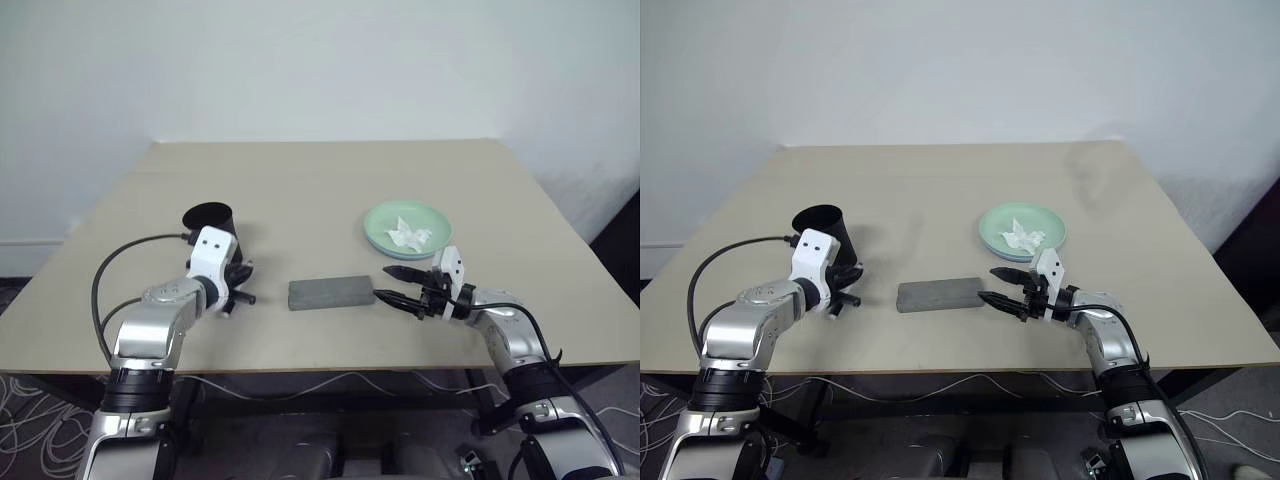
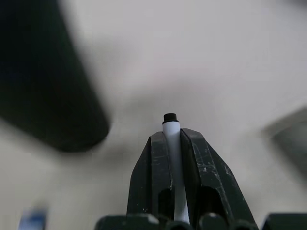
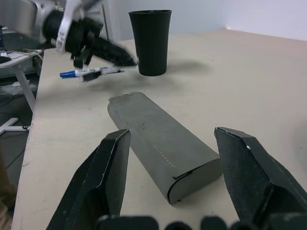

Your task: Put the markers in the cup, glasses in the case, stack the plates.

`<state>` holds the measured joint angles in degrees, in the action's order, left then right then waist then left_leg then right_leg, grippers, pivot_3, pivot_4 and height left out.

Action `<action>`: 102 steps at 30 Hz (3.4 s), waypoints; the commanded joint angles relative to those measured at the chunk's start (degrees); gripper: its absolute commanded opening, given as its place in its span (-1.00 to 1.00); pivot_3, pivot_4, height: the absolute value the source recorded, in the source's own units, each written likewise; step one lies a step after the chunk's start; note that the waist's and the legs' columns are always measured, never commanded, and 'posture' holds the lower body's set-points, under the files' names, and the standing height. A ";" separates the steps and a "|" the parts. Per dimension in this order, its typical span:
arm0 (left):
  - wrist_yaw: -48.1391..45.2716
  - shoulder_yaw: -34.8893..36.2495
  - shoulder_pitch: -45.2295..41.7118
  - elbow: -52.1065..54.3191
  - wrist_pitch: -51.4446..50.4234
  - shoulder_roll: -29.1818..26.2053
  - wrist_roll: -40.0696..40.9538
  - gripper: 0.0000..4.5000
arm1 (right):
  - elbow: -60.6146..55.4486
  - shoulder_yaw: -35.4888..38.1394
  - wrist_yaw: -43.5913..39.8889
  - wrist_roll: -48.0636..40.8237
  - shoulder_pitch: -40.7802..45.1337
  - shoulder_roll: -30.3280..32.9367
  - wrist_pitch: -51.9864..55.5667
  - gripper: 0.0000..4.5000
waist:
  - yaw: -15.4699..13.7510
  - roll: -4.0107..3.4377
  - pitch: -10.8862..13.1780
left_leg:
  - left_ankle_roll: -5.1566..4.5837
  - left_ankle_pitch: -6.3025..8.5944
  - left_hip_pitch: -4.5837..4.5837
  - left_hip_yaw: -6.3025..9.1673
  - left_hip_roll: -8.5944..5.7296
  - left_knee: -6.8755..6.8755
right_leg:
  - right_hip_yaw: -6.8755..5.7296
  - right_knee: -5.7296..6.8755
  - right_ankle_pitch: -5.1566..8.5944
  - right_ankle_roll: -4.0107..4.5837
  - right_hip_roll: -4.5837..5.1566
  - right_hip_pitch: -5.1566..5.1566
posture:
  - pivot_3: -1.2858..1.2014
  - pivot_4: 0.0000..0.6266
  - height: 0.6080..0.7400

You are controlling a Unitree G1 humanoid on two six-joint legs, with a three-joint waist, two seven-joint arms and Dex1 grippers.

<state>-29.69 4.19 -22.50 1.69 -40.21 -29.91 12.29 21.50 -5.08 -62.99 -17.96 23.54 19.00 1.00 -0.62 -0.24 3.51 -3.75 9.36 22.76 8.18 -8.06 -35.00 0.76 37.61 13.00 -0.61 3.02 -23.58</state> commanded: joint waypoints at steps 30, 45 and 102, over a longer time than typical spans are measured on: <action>19.80 1.86 -31.64 -65.07 69.67 2.05 -16.28 -0.86 | -1.42 1.45 1.64 -0.48 1.46 0.53 -2.03 0.36 | -0.01 0.14 -0.02 | -0.01 0.00 -0.02 -0.01 -0.01 -0.12 | -0.09 -0.06 -0.11 -0.19 -0.07 0.06 | 0.03 -1.00 0.97; 19.60 1.77 -30.81 -63.88 70.64 2.34 -15.47 0.60 | -1.12 0.97 1.32 -0.39 2.12 0.19 -1.97 0.36 | -0.01 0.15 -0.03 | -0.01 -0.01 -0.04 -0.03 -0.01 -0.17 | -0.14 0.00 -0.12 -0.20 -0.09 0.07 | 0.03 -1.00 0.97; -7.54 0.08 -5.30 -34.18 5.09 -13.53 -2.72 0.53 | 1.01 0.31 0.65 0.07 2.59 -1.09 -2.63 0.36 | 0.02 0.00 -0.02 | 0.01 0.00 -0.15 -0.05 0.00 0.19 | 0.16 0.07 -0.05 -0.08 -0.11 -0.19 | 0.03 -1.00 0.97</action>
<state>-37.20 4.62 -26.30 -31.82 -35.65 -43.39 10.62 24.38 -5.68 -62.48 -17.77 25.81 17.79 -0.84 -0.60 -0.24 3.49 -3.74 9.36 22.61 8.14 -8.05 -34.81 0.91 37.68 12.94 -0.69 2.91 -23.76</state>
